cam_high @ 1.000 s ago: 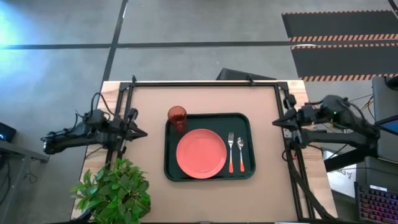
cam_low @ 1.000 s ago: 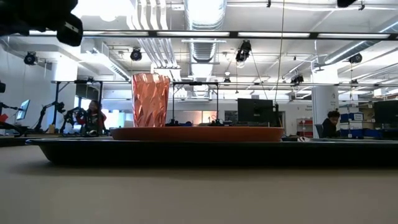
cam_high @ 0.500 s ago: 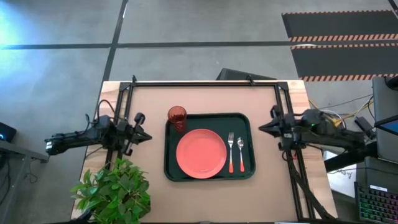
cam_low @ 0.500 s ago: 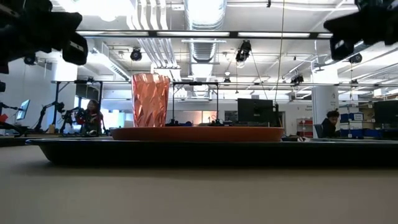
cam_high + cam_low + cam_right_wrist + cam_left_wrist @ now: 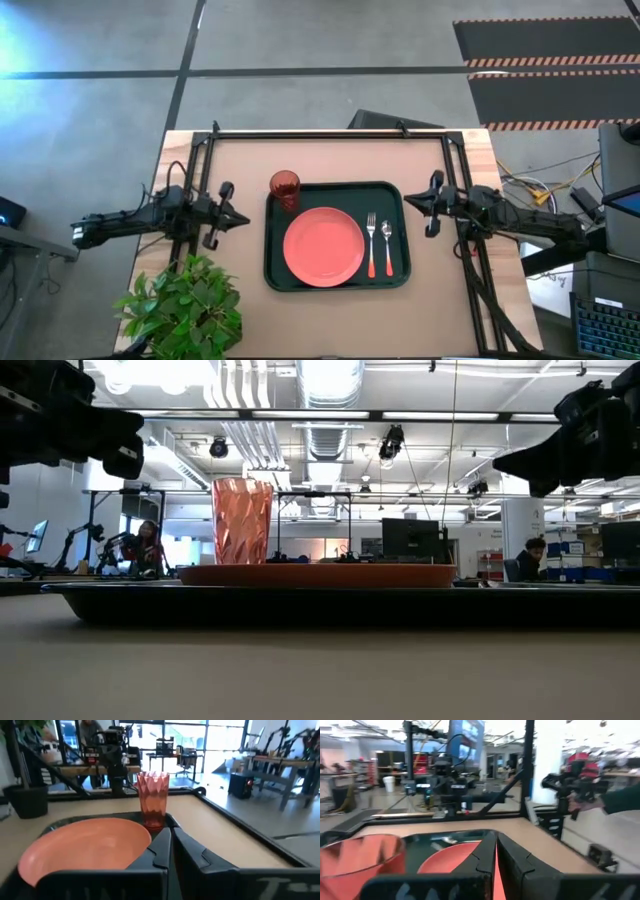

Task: Pick and place plate/cup/fork/spoon on tray
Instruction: Adjust the black table tray

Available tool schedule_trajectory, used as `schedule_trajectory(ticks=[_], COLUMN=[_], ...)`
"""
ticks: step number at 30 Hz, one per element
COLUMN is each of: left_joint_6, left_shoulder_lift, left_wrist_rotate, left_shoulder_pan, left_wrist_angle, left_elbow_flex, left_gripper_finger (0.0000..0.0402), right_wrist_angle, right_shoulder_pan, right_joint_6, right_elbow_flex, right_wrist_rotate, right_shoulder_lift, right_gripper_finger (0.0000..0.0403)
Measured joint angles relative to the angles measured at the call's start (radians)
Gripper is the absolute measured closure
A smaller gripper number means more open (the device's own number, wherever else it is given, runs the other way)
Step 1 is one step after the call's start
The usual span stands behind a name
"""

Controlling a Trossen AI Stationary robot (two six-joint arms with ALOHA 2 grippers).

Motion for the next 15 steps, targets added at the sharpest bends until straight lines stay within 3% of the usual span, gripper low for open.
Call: schedule_trajectory(ticks=[7,15], left_joint_6=[0.055,0.051], left_shoulder_lift=[0.002,0.014], left_wrist_rotate=[-0.094,-0.099], left_shoulder_pan=[0.001,0.001], left_wrist_angle=[-0.03,-0.054], left_elbow_flex=[-0.001,-0.002], left_gripper_finger=[0.0402,0.0402], right_wrist_angle=[-0.002,-0.004], right_shoulder_pan=[0.0,0.0], right_joint_6=[-0.073,-0.083], right_elbow_flex=[0.0,0.0], right_wrist_rotate=[0.003,0.004], right_shoulder_lift=[0.007,0.014], right_gripper_finger=[0.0394,0.0394])
